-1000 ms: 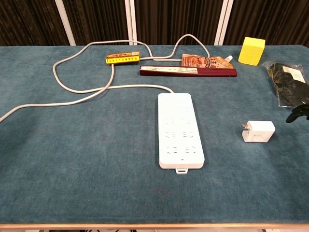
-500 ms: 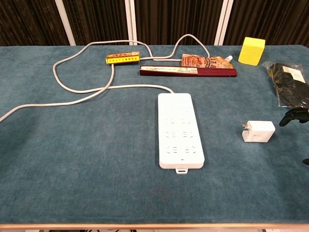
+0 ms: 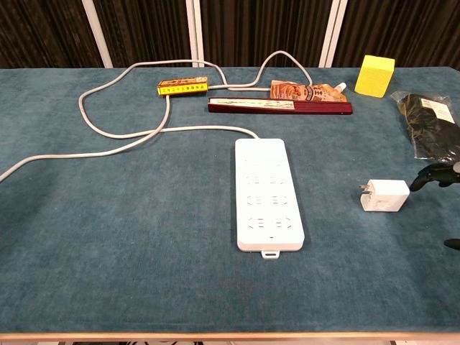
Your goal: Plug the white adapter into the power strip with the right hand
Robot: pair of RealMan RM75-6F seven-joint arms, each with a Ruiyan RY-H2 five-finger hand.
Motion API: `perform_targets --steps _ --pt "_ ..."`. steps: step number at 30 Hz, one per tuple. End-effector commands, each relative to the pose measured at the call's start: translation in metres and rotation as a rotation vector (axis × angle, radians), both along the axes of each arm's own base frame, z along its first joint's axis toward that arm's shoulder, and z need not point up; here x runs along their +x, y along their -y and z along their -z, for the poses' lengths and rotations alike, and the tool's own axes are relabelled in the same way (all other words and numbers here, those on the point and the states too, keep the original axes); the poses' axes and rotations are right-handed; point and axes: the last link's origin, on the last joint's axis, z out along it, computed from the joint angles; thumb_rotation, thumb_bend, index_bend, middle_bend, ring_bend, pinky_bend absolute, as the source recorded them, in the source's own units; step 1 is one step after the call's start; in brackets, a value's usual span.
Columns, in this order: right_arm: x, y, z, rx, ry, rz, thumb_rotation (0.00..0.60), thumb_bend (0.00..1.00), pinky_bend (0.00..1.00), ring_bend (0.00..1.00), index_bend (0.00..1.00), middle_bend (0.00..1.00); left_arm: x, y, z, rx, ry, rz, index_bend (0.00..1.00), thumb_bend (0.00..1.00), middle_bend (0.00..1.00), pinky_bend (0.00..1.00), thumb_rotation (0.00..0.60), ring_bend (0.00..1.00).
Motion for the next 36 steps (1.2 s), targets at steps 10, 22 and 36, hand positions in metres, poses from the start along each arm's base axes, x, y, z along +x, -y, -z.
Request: perform_targets --steps 10,22,36 --pt "0.009 -0.001 0.002 0.001 0.006 -0.025 0.600 0.35 0.20 0.13 0.20 0.08 0.000 0.000 0.000 0.002 0.001 0.001 0.13 0.18 0.05 0.01 0.600 0.00" --pt "0.019 -0.002 -0.001 -0.002 0.008 -0.054 0.600 0.35 0.20 0.13 0.21 0.08 0.000 0.000 0.001 -0.001 -0.002 -0.002 0.13 0.18 0.05 0.01 0.600 0.00" --pt "0.031 -0.005 0.004 0.018 0.024 -0.090 0.600 0.35 0.20 0.13 0.22 0.08 0.000 -0.001 0.000 0.001 -0.004 -0.003 0.13 0.18 0.05 0.01 0.600 0.00"
